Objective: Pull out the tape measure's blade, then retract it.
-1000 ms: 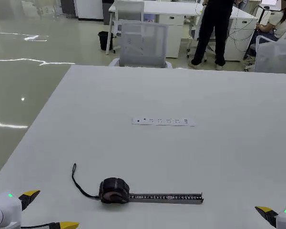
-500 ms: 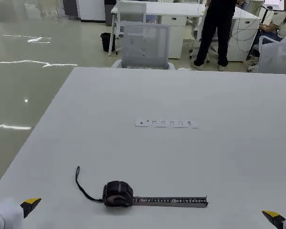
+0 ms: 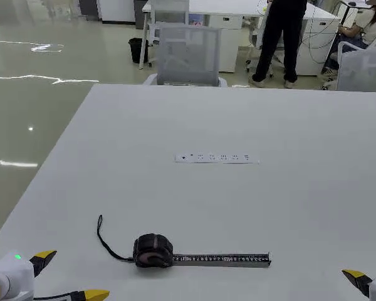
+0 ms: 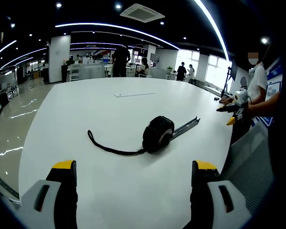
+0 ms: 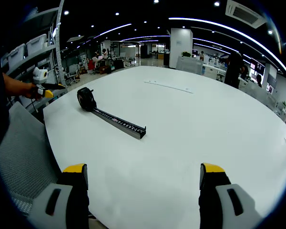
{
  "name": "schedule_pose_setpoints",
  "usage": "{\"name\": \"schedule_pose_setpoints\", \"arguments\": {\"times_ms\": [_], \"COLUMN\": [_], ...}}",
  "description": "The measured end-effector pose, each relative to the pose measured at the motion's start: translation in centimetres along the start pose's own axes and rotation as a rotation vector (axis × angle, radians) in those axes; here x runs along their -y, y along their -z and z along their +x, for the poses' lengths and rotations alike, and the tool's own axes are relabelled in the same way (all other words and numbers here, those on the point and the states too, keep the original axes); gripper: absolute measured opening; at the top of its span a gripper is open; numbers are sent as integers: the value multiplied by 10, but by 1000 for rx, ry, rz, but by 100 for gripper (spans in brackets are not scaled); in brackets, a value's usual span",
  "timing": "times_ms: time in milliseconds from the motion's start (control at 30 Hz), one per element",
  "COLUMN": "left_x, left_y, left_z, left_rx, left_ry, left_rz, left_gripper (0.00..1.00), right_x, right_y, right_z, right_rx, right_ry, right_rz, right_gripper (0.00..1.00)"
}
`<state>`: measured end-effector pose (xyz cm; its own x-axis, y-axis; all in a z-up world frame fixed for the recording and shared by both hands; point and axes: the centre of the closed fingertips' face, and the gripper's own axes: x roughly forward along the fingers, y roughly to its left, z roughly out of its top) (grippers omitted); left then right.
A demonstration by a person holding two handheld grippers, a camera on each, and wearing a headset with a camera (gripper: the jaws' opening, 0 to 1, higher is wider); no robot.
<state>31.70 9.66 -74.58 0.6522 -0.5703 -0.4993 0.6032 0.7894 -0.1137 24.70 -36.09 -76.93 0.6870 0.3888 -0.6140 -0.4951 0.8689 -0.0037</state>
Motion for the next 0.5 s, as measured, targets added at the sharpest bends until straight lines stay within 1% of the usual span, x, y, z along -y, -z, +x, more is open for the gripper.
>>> {"name": "schedule_pose_setpoints", "arguments": {"times_ms": [67,100,133,167,267,300,367,500], "left_x": [0,0,0,-1,1,-1,1,12], "left_y": [-1,-2,-5,-8,-12,-12,-10,-6], "left_z": [0,0,1,1,2,5,10,21], "left_rx": [-2,4,15,25,35,41,38,21], "left_ry": [-13,-19,-38,-56,-89,-101,-101,-87], "left_rz": [-15,-24,-39,-41,-47,-57,-65,-67], "left_gripper": [99,99,99,99,99,99,99,99], "right_x": [0,0,-1,-1,0,-1,-2,-1], "right_y": [0,0,-1,-1,-3,-5,-7,-13], "right_z": [0,0,1,2,4,5,8,14], "right_rx": [1,3,2,3,9,14,18,19], "right_ry": [-2,-6,-8,-11,-13,-20,-29,-42], "right_rz": [-4,-5,-9,-16,-21,-24,-33,-45], "right_gripper": [100,100,100,100,98,98,97,94]}}
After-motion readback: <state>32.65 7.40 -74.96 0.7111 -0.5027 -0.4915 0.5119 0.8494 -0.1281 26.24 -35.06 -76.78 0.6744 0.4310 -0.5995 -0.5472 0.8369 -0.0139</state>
